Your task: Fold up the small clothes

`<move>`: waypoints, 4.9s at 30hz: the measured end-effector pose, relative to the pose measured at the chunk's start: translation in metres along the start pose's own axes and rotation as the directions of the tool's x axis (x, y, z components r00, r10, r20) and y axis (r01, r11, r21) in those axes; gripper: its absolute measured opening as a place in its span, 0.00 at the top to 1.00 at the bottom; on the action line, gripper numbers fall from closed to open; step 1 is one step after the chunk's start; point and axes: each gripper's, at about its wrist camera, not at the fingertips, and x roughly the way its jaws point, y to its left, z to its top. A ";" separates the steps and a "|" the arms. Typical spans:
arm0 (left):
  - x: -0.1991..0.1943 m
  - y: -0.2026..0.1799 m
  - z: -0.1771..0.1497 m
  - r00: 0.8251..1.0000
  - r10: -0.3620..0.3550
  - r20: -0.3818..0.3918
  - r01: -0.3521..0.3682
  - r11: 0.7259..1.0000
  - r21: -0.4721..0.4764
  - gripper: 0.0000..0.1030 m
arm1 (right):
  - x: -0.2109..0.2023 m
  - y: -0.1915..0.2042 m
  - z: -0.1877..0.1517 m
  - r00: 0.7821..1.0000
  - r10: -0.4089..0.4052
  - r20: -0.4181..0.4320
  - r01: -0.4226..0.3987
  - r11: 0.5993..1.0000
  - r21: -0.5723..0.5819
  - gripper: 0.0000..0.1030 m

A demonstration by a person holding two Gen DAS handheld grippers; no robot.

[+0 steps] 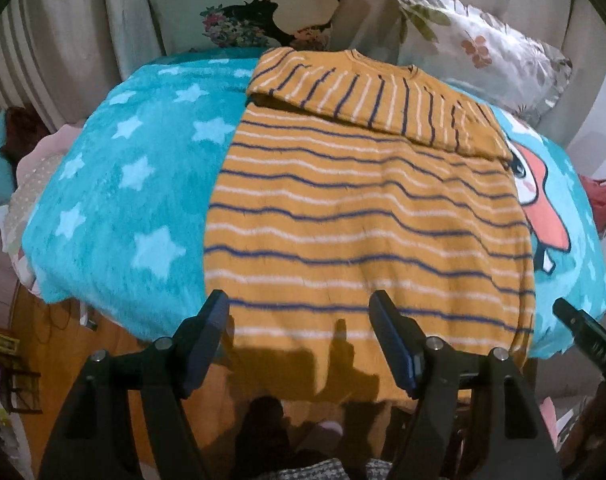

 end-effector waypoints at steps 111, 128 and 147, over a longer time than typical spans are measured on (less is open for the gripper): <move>0.064 0.116 -0.066 0.837 -0.542 -0.073 0.462 0.772 -0.437 0.91 | 0.009 -0.013 -0.031 0.705 0.648 -0.289 -0.613 0.761 0.212 0.95; 0.012 0.083 0.112 0.890 -0.449 0.080 0.452 0.846 -0.282 0.94 | 0.015 0.018 0.072 0.729 0.670 -0.138 -0.650 0.742 0.164 0.94; 0.162 0.045 0.311 0.929 -0.367 -0.040 0.351 0.912 -0.212 0.89 | 0.180 0.064 0.263 0.858 0.493 -0.143 -0.421 0.836 0.352 0.92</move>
